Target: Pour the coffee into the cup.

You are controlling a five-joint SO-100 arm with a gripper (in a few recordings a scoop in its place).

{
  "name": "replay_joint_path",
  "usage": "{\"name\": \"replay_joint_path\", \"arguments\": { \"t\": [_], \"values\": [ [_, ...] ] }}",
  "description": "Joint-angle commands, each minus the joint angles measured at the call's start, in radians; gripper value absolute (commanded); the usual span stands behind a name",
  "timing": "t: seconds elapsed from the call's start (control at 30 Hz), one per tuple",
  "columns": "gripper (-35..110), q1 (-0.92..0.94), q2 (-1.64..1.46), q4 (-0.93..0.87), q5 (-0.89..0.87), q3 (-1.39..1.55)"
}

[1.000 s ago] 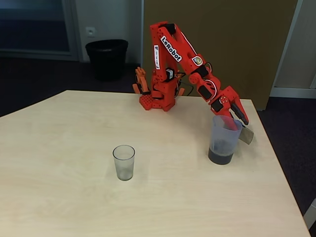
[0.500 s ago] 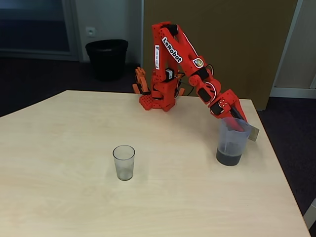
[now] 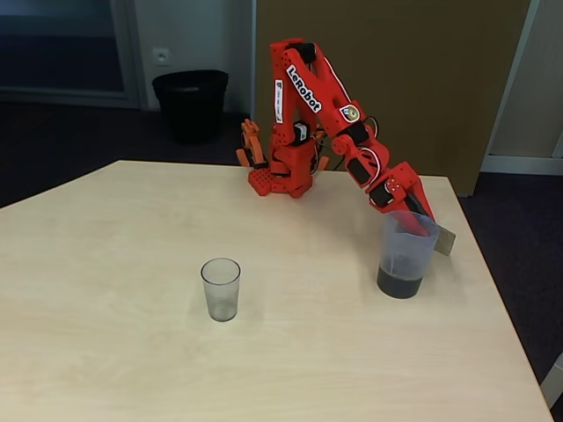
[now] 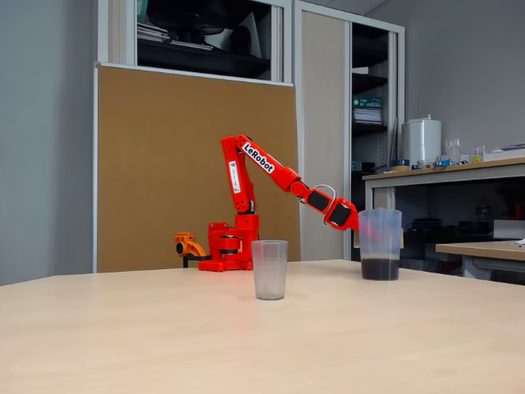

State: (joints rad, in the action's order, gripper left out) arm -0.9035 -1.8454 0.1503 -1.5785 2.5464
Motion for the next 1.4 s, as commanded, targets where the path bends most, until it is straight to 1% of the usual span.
{"name": "replay_joint_path", "arguments": {
  "t": [0.0,0.23,0.43,0.6,0.9,1.07,1.37],
  "values": [
    [0,0.023,-0.018,0.002,0.005,0.017],
    [0,0.103,-0.04,-0.058,0.063,0.043],
    [0,0.181,-0.138,-0.225,0.064,0.034],
    [0,0.242,-0.239,-0.325,0.089,0.043],
    [0,0.316,-0.373,-0.557,0.115,-0.051],
    [0,0.341,-0.419,-0.675,0.117,-0.104],
    [0,0.333,-0.449,-0.773,0.118,-0.167]
  ]
}}
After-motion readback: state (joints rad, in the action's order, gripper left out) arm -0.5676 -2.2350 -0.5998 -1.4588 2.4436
